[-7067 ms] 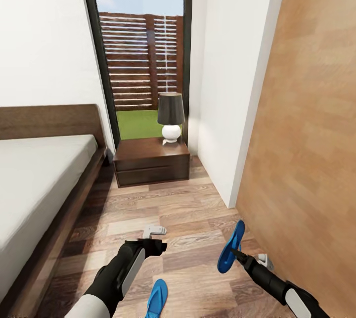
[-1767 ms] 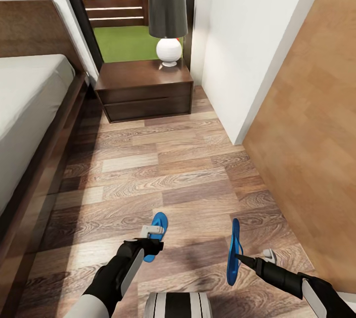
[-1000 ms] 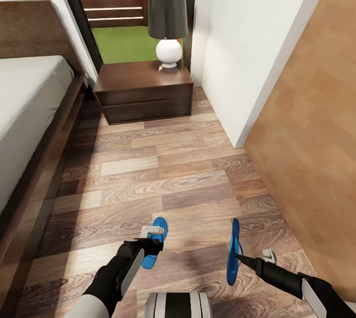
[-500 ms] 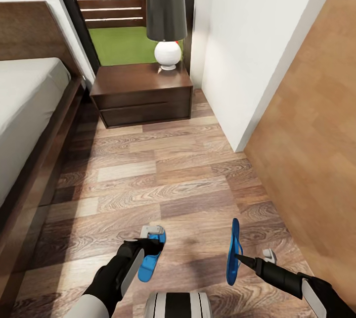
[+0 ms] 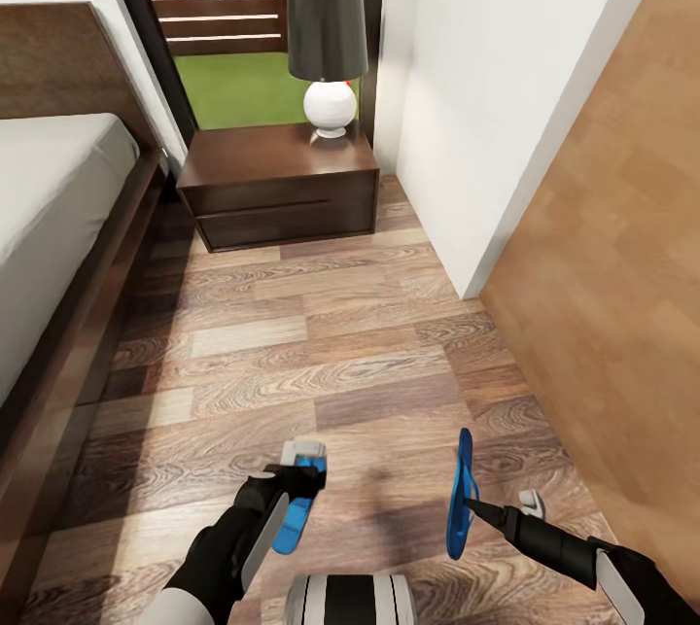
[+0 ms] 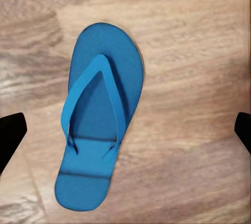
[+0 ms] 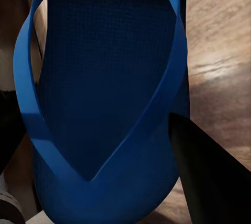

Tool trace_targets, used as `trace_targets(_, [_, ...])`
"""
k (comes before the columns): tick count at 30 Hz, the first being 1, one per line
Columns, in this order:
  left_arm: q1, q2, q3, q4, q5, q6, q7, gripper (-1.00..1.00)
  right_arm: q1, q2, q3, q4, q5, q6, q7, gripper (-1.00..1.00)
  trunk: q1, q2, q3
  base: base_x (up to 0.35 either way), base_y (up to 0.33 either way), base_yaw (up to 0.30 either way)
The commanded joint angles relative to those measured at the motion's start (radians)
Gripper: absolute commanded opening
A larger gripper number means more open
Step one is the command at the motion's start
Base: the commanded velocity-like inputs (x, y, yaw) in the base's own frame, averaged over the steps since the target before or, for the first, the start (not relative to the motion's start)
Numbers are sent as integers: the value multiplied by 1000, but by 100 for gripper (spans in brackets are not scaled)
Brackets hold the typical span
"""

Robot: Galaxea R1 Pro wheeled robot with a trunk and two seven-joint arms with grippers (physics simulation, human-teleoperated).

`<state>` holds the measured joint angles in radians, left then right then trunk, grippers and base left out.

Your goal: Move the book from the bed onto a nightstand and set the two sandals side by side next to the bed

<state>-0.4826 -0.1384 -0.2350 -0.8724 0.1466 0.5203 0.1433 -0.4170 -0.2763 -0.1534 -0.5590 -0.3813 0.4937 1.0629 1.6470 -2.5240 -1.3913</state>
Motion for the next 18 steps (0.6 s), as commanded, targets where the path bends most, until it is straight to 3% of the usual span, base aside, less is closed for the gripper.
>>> trace_targets(1, [0, 0, -3, -2, 11, -2, 9, 100, 0, 0, 0, 0, -5, 8, 0, -100, 0, 0, -1, 0, 0, 0])
trace_targets(18, [-1, 3, 4, -21, 6, -66, 29, 100, 0, 0, 0, 1, -5, 8, 0, -100, 0, 0, -1, 0, 0, 0])
